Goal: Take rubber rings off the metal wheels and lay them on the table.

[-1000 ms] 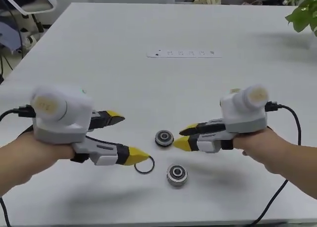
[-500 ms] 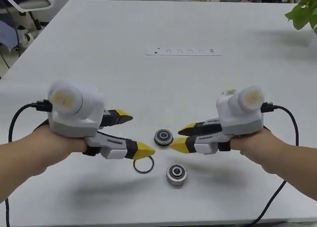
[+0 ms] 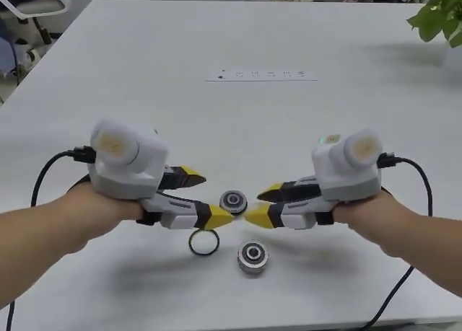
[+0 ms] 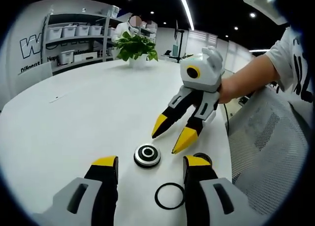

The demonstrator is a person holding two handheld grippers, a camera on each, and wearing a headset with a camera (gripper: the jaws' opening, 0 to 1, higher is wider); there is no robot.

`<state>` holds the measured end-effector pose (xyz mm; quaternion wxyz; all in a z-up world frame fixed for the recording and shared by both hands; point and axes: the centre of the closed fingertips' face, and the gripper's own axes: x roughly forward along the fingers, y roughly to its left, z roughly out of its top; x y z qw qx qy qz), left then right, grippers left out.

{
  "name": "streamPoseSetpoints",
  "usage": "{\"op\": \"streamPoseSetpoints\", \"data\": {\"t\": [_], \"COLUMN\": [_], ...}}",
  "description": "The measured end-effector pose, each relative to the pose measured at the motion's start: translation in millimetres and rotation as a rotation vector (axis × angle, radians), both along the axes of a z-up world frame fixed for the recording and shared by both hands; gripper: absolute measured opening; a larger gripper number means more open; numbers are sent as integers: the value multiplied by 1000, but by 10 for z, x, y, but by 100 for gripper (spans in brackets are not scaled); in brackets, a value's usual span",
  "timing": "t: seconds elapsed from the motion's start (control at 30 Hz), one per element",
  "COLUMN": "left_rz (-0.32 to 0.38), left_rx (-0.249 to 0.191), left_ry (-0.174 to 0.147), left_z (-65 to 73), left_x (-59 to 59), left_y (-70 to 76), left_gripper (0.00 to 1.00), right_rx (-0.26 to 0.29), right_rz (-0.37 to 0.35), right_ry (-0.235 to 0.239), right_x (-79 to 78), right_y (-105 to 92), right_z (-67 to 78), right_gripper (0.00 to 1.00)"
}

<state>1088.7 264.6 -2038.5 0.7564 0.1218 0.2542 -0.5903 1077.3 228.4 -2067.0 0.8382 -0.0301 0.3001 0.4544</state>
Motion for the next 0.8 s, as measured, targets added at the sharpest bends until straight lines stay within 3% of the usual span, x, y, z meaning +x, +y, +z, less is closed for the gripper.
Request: {"op": "streamPoseSetpoints", "data": {"t": [0.3, 0.8], "left_rz": [-33, -21], "left_rx": [30, 71], "left_ry": [-4, -20], "left_z": [-89, -187], "left_x": [-33, 28], "left_y": [-106, -195], "left_gripper": [37, 19], "right_rx": [-4, -8], "right_rz": [3, 9], "right_ry": [4, 3], "right_x": [-23, -35], "right_y": [3, 10], "right_z": [-9, -44], "right_gripper": [30, 30]}}
